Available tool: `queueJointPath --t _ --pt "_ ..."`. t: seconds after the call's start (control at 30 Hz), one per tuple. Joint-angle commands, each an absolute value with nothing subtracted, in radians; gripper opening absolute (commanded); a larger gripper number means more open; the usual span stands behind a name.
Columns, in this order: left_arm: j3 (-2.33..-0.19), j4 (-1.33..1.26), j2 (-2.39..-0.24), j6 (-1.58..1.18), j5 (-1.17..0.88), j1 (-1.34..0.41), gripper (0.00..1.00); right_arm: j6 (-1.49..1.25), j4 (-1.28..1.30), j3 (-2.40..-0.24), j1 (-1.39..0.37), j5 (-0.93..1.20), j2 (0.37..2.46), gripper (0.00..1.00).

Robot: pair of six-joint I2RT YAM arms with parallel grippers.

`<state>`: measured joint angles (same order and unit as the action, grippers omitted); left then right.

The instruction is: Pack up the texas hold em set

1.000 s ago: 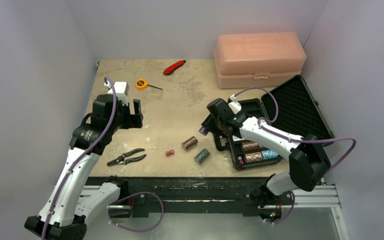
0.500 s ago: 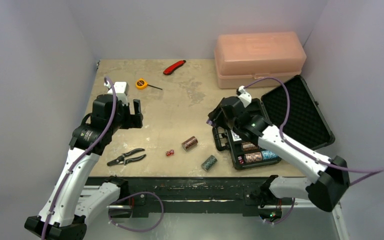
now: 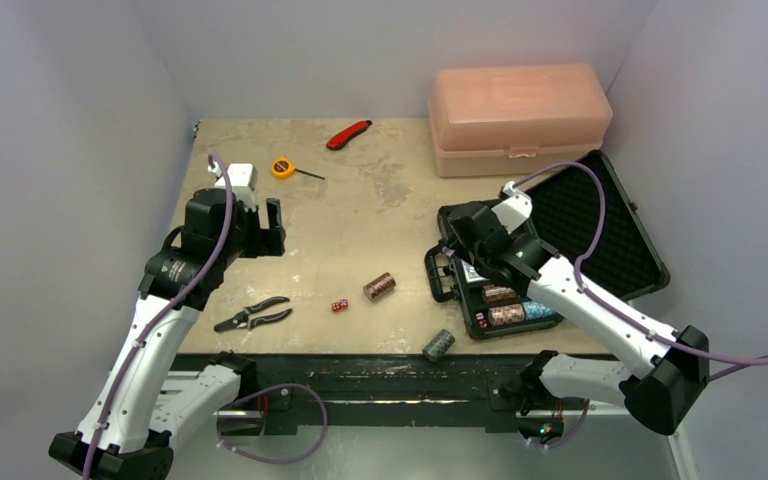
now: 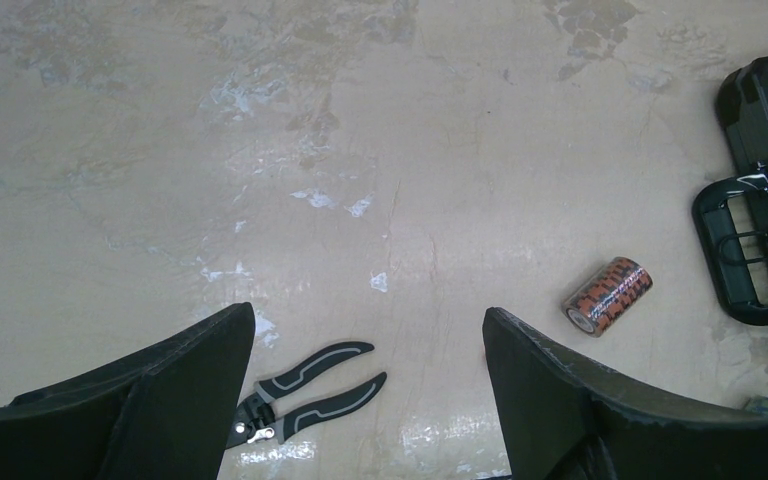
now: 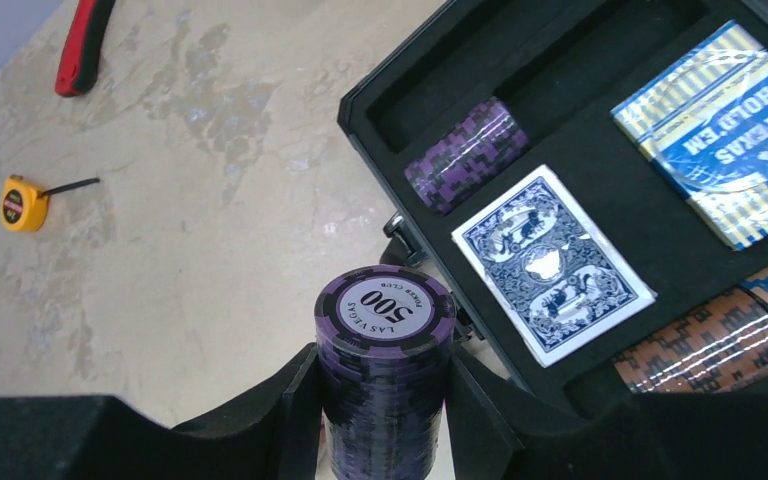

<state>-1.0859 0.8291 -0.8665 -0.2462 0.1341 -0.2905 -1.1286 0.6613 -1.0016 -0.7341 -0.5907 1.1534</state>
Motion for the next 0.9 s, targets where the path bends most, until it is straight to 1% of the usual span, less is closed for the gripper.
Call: queueJointPath --t 0.0,0.5,0.87 --pt "-1.088 0.805 -0.868 -0.249 0.145 -0.295 0.84 -1.190 0.701 -1.088 -0.731 -0.707 1.136 0.00" --pt "-1.089 0.805 -0.864 -0.249 0.139 -0.295 0.84 -1.388 0.922 -1.135 -0.609 -0.746 1.198 0.00" --pt "-1.089 0.804 -0.865 -0.249 0.139 -0.295 0.84 -1.404 0.925 -1.178 -0.487 -0.710 1.260 0.00"
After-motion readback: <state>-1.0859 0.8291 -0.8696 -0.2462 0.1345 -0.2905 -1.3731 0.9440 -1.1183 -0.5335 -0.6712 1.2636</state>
